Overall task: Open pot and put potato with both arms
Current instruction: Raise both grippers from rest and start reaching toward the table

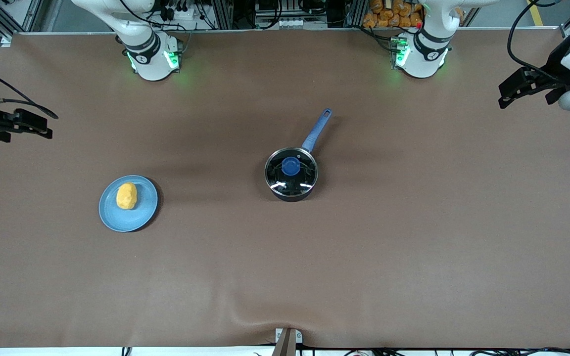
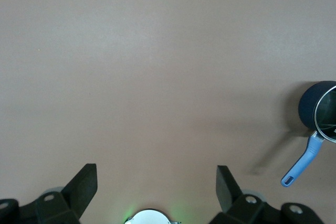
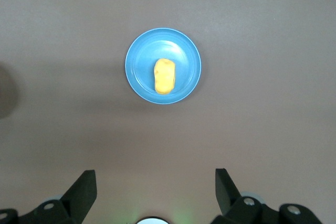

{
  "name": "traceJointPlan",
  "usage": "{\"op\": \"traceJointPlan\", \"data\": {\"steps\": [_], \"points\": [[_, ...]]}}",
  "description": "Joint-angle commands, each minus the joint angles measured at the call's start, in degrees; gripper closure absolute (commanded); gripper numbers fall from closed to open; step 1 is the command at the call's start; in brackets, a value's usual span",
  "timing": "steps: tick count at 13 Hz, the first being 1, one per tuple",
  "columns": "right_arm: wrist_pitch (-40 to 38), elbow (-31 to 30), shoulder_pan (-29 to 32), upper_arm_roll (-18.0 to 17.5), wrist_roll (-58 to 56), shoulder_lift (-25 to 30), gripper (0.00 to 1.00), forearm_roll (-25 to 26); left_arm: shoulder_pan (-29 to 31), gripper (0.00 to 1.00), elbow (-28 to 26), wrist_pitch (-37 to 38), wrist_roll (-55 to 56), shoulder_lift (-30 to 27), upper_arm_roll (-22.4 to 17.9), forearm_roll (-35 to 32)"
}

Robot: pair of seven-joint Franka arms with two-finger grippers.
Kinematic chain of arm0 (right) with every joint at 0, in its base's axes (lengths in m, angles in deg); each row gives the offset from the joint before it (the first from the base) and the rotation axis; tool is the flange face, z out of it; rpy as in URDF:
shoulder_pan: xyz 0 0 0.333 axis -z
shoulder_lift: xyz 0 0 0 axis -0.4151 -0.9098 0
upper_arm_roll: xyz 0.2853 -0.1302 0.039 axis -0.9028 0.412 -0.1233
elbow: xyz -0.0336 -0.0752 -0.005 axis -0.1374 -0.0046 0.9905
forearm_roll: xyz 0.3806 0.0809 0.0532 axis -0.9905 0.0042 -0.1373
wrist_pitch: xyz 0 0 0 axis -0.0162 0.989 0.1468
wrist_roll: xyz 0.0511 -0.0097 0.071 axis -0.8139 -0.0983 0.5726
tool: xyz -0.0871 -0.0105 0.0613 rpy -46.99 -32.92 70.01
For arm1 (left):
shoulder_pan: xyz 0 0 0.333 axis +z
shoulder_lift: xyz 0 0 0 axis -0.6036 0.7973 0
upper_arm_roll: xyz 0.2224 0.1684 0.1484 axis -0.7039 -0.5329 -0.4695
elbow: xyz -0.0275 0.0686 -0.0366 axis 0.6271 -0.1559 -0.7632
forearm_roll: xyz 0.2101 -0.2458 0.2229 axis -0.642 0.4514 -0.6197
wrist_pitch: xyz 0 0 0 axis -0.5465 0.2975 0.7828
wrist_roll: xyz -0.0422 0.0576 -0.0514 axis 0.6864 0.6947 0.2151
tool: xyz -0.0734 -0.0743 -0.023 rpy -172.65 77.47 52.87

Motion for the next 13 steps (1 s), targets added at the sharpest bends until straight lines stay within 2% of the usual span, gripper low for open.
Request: {"op": "traceJointPlan", "data": {"steps": [1,6,7,10,13], "points": [[0.5,-0.9,1.1,-0.6,-0.4,0.7,0.00,-0.6,0.4,0.00,1.8,1.3,-0.1,1.0,0.2,-0.7],[0.7,-0.9,0.6,-0.7,-0.4,0.8,0.00,-0.6,0.3,0.00,2.0,1.2,-0.4,1.2,0.2,-0.4],[1.1,-2.5,0.6,-0.7,-0.4,1.1,0.00,-0.6,0.1,0.00,2.1,1.2,-0.4,1.6,0.2,-0.6],[6.9,-13.7,0.8,-0.6,-0.3,5.5,0.00,-0.6,-0.6,0.00,2.0,1.2,-1.0,2.3,0.7,0.0],[14.9,-19.6,-0.7,-0.6,1.3,4.5,0.00,-0.5,-3.0,0.00,2.8,1.0,-0.1,4.8,1.1,1.7]]}}
